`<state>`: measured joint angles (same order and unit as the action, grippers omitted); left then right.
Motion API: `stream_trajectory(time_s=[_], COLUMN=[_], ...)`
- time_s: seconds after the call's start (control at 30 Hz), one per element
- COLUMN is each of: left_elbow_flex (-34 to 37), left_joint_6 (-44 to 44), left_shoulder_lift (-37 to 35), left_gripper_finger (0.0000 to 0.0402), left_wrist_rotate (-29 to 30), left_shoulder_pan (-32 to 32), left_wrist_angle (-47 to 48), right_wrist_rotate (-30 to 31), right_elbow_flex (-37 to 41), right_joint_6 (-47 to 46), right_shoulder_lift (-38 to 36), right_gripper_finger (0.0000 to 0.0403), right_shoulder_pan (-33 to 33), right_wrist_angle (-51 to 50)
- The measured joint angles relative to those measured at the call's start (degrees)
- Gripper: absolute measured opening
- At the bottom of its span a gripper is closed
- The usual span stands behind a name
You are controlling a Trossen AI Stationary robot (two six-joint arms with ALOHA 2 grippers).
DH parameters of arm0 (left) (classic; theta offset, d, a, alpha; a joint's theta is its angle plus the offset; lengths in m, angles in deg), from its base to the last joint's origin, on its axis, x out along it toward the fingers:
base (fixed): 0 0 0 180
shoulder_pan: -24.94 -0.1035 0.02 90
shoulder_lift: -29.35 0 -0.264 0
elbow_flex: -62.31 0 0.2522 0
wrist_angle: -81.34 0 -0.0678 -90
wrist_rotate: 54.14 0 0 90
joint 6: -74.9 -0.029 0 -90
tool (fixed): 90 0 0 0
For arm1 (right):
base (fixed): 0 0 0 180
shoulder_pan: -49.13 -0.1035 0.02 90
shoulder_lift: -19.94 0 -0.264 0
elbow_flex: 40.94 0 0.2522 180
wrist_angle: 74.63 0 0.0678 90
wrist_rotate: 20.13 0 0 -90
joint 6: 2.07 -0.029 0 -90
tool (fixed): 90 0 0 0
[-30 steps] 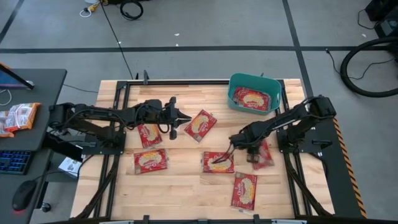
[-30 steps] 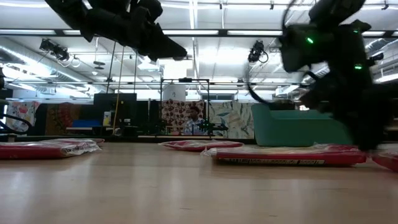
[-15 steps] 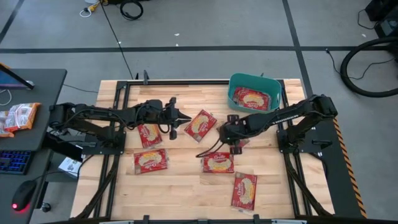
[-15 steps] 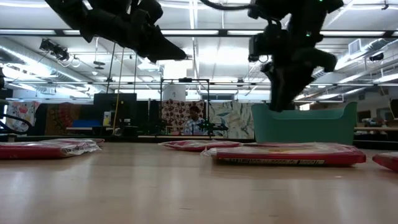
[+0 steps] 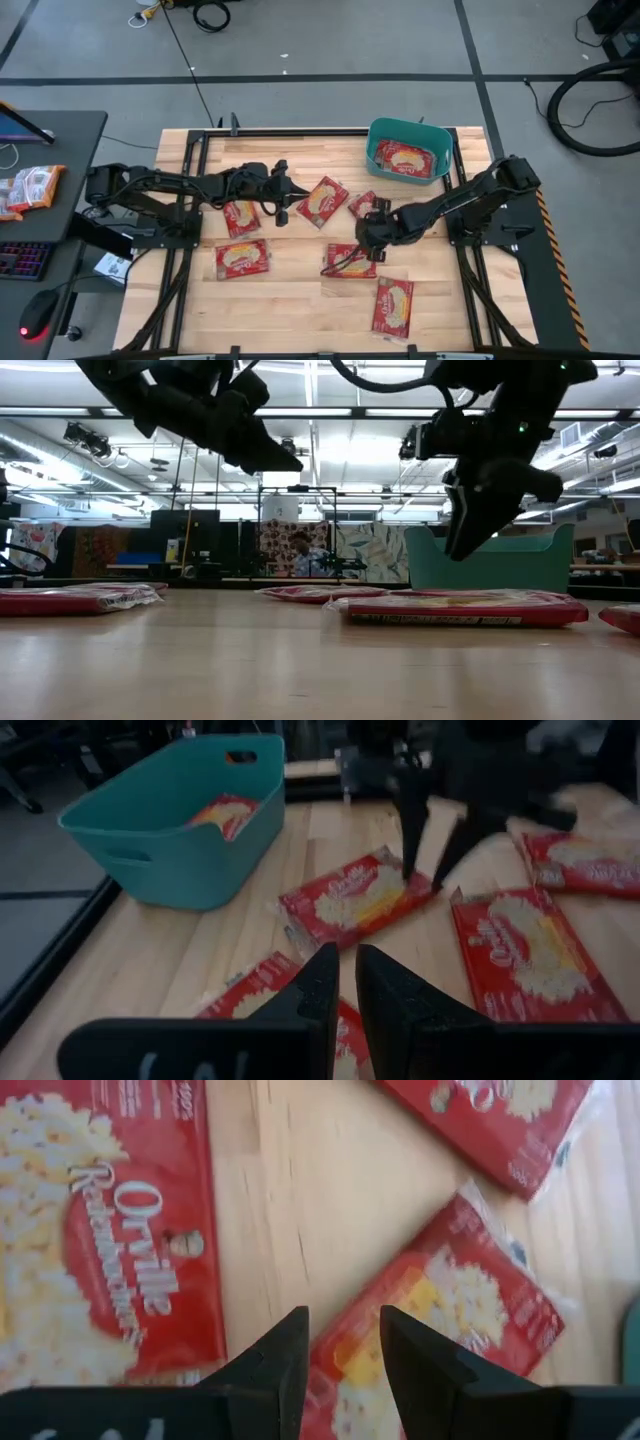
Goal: Sort popcorn bags into baskets
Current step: Put the popcorn bag into the blue bin
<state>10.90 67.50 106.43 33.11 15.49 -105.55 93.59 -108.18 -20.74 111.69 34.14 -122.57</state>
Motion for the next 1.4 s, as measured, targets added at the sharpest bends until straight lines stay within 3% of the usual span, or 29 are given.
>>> stream_trajectory(time_s=[0.23,0.6,0.77,1.07,1.4], left_elbow_flex=[0.0,0.0,0.0,0.0,0.0], left_joint_6=[0.8,0.9,0.9,0.9,0.9], left_shoulder_lift=[1.2,1.7,1.7,1.7,1.7], left_gripper_finger=[0.0043,0.0043,0.0043,0.0043,0.0043], left_wrist_rotate=[0.0,0.1,0.2,0.1,0.1], left_shoulder_pan=[0.5,0.5,0.4,0.4,0.4], left_wrist_angle=[-1.8,-1.8,-1.8,-1.8,-1.8], right_wrist_rotate=[3.6,5.7,4.3,4.7,3.9], right_elbow_flex=[0.0,0.0,2.5,5.3,6.0], right_joint_6=[0.0,-5.9,-9.3,-9.4,-5.2], right_shoulder_lift=[5.1,6.6,6.6,6.4,6.4], right_gripper_finger=[0.0148,0.0251,0.0259,0.0214,0.0073], right_shoulder_pan=[-0.9,-0.1,1.5,1.6,1.6], right_wrist_angle=[2.0,-0.2,1.7,5.9,4.6])
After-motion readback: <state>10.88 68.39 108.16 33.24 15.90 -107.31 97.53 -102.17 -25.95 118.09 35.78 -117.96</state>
